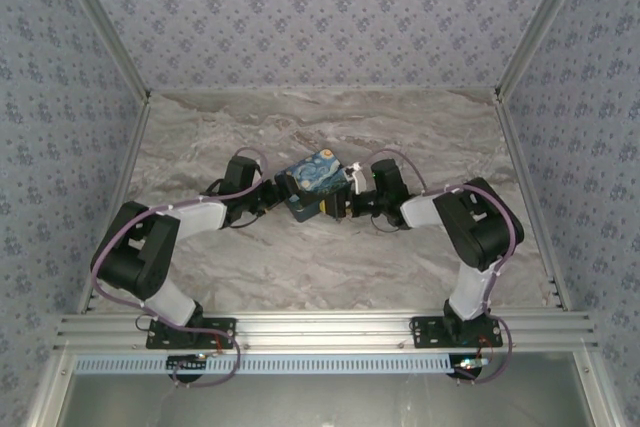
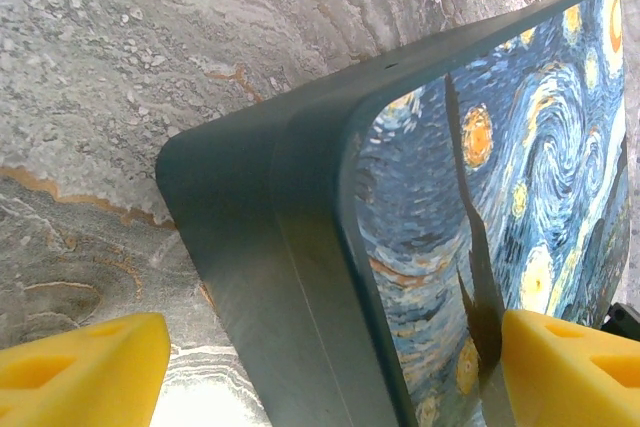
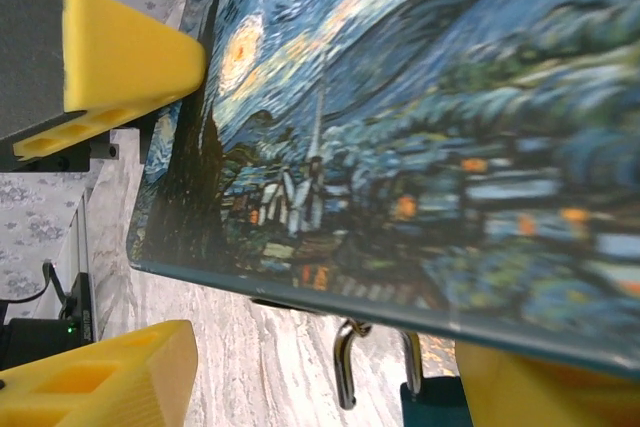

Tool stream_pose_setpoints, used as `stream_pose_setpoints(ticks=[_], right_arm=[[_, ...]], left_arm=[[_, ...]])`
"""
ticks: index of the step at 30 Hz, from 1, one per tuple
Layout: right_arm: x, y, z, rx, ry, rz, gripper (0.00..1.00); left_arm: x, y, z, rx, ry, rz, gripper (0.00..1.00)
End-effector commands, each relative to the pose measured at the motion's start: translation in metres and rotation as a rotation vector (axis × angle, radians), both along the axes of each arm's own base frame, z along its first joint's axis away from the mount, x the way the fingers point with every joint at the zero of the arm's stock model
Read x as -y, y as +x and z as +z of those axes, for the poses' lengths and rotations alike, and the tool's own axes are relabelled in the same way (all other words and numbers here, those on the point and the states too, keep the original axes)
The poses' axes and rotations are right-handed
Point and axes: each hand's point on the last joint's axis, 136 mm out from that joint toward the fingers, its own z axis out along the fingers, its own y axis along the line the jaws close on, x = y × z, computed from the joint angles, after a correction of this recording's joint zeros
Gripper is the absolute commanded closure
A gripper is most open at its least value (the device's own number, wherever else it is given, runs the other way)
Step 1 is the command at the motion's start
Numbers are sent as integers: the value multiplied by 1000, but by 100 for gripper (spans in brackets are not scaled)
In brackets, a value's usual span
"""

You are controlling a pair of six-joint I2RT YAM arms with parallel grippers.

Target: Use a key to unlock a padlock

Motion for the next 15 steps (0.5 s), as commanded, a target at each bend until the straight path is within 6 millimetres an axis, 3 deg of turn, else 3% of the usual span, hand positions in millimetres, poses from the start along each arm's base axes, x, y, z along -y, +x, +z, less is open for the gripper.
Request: stream_pose_setpoints(ticks=[1, 15], right_arm=[[-9, -2, 1, -2, 12, 50, 30], [-1, -12, 7, -7, 62, 62, 41]], left_arm=[[-22, -46, -54, -211, 134, -4, 16], [-21, -47, -55, -212, 133, -5, 16]])
